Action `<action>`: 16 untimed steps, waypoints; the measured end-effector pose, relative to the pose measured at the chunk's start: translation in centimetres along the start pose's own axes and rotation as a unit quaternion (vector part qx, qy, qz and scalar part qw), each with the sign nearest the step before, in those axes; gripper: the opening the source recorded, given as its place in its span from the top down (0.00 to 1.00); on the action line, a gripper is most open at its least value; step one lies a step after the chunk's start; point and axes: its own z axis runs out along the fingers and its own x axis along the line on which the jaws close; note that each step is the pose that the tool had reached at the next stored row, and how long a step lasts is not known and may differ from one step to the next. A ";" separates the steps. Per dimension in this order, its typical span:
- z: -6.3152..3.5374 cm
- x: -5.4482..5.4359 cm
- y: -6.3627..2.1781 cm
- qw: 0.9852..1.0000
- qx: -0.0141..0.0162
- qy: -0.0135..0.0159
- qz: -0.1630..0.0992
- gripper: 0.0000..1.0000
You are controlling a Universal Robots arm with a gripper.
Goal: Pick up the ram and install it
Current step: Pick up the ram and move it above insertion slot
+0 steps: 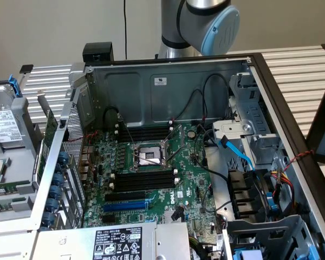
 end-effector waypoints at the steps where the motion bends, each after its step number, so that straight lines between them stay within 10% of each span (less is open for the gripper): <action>1: 0.05 0.1 -0.01 1.000 0.000 0.000 0.000 0.90; 9: 0.10 0.3 0.05 1.000 0.000 0.000 -0.004 0.90; 16: 0.27 0.4 0.06 0.998 -0.001 0.000 -0.065 0.90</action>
